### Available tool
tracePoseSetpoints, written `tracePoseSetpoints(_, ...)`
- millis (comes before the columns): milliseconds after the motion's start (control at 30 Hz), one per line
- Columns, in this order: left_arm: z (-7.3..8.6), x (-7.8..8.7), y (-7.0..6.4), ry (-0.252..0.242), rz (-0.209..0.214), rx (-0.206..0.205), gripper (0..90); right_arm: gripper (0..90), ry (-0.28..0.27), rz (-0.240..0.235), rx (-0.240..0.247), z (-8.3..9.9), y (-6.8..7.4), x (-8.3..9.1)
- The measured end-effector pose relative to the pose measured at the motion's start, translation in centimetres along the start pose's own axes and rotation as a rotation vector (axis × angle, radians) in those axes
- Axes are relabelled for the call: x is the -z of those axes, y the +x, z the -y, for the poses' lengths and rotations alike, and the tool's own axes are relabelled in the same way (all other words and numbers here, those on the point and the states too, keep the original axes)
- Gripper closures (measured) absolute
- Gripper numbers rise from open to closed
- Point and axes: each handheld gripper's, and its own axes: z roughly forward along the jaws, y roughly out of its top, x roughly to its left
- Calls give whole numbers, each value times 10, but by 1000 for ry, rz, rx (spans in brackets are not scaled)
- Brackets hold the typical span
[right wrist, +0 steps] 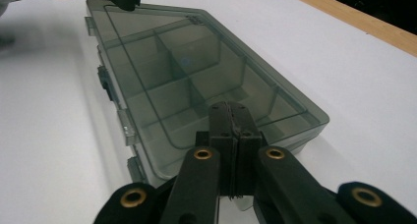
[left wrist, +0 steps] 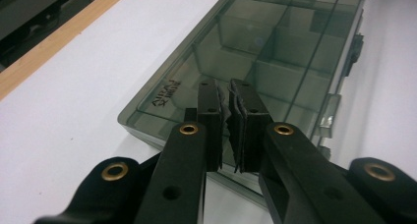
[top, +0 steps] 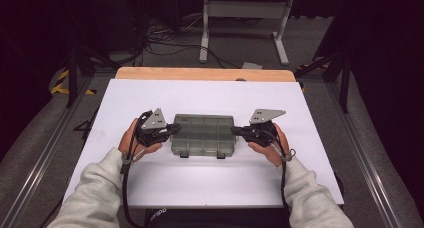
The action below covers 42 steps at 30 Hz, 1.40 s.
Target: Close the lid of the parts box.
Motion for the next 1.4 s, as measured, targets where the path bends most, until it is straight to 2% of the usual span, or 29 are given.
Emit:
tracePoseSetpoints(267, 4, 2, -10, 4, 21, -15, 840, 900, 8, -25, 15, 5, 10, 2)
tracePoseSetpoints(567, 9, 5, -15, 14, 24, -24, 838, 900, 26, -50, 46, 7, 22, 1)
tracePoseSetpoints(1200, 17, 6, -26, 39, 40, -48, 837, 900, 68, -70, 59, 17, 33, -3)
tracePoseSetpoints(1400, 20, 7, -28, 39, 41, -42, 837, 900, 70, -69, 61, 18, 35, -1)
